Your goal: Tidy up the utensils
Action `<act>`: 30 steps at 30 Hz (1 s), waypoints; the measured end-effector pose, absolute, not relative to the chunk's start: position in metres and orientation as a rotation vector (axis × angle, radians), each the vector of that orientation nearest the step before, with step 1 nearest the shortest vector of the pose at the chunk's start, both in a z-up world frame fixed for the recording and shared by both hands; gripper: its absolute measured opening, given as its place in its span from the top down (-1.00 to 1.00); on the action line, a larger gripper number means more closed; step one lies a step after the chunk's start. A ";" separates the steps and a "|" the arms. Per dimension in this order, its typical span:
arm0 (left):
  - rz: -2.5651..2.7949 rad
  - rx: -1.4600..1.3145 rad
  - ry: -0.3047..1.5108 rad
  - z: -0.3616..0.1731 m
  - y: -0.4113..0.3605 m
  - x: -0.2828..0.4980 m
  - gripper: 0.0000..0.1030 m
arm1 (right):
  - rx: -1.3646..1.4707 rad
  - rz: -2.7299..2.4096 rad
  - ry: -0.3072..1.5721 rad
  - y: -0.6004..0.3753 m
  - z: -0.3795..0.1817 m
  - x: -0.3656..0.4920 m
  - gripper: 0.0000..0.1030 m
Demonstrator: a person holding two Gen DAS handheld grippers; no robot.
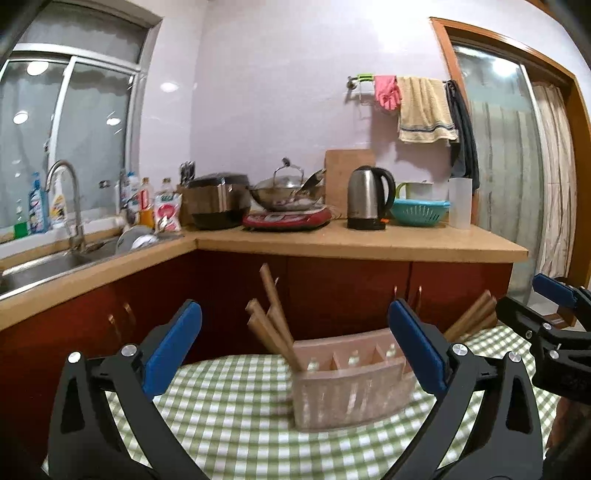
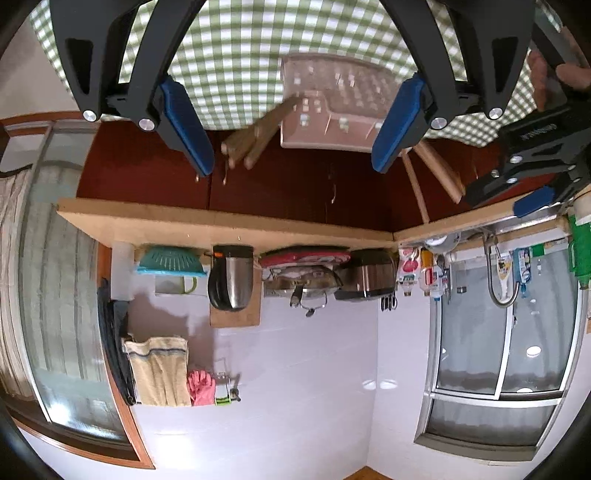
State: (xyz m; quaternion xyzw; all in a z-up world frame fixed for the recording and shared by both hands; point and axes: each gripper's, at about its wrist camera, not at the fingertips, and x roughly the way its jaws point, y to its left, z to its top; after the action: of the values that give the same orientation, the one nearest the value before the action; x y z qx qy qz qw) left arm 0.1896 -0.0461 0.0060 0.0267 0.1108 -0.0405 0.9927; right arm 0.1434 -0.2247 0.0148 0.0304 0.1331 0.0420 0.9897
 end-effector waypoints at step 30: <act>0.078 0.050 0.267 0.005 -0.013 0.023 -0.91 | 0.037 0.027 0.319 -0.232 0.017 0.011 -0.65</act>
State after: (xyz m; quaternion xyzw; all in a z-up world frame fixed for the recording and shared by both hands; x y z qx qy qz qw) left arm 0.0230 -0.0128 0.0045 0.0248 0.1333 0.0388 0.9900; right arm 0.0113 -0.2324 0.0167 0.0185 0.1587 0.0136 0.9871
